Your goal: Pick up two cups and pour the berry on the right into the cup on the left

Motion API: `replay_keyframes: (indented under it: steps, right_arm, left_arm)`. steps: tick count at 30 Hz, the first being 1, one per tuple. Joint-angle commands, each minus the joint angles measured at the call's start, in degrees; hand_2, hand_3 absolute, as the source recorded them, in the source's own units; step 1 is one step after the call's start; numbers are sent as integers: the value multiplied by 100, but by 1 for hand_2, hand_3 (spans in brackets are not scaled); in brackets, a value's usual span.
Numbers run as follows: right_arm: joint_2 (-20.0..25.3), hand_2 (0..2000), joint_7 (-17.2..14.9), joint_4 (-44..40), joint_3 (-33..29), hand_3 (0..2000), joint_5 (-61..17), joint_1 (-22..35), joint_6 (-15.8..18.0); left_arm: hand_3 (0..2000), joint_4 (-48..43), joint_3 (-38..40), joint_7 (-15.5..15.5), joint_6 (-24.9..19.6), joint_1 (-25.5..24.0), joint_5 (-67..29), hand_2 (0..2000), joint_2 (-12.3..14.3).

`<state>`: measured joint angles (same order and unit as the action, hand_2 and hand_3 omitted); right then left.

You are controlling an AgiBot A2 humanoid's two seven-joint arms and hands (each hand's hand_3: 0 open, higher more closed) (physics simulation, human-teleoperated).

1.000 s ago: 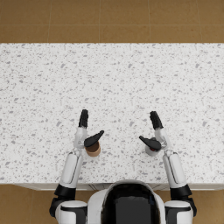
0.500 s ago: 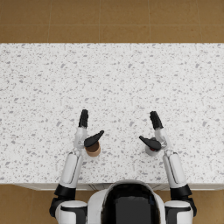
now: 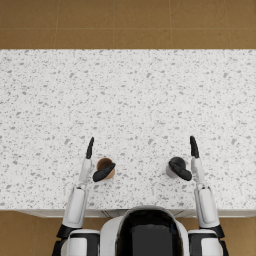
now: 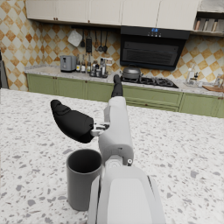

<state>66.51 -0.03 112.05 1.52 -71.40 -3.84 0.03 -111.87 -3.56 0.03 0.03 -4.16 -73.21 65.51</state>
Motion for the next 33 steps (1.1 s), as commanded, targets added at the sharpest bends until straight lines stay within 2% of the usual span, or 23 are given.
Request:
replay_keyframes:
  steps: [1,8,10,15,17,24,33]
  right_arm:
    - [-86,0,1,175,-251,0,-34,-539,-1]
    - [-106,0,3,146,-306,0,-112,-1209,-2]
    - [-117,0,3,-44,-263,0,-116,-1402,-3]
    - [-83,0,3,-90,-262,0,-120,-1607,-3]
    - [-53,0,3,-570,-65,0,-120,-1550,-3]
    - [120,0,3,-1243,142,0,-120,-1196,-3]
    - [393,0,3,-1725,454,0,-119,-673,-3]
  left_arm:
    - [0,-199,391,-1,-1,-543,-34,0,-107]
    - [0,-148,334,-3,-3,-1203,-112,0,-163]
    - [0,9,59,-3,-3,-1485,-116,0,-229]
    - [0,83,-125,-3,-3,-1643,-120,0,-252]
    - [0,379,-248,-3,-3,-1546,-120,0,-189]
    - [0,1033,-478,-3,-3,-1041,-119,0,117]
    - [0,1481,-542,-3,-3,-709,-118,0,363]
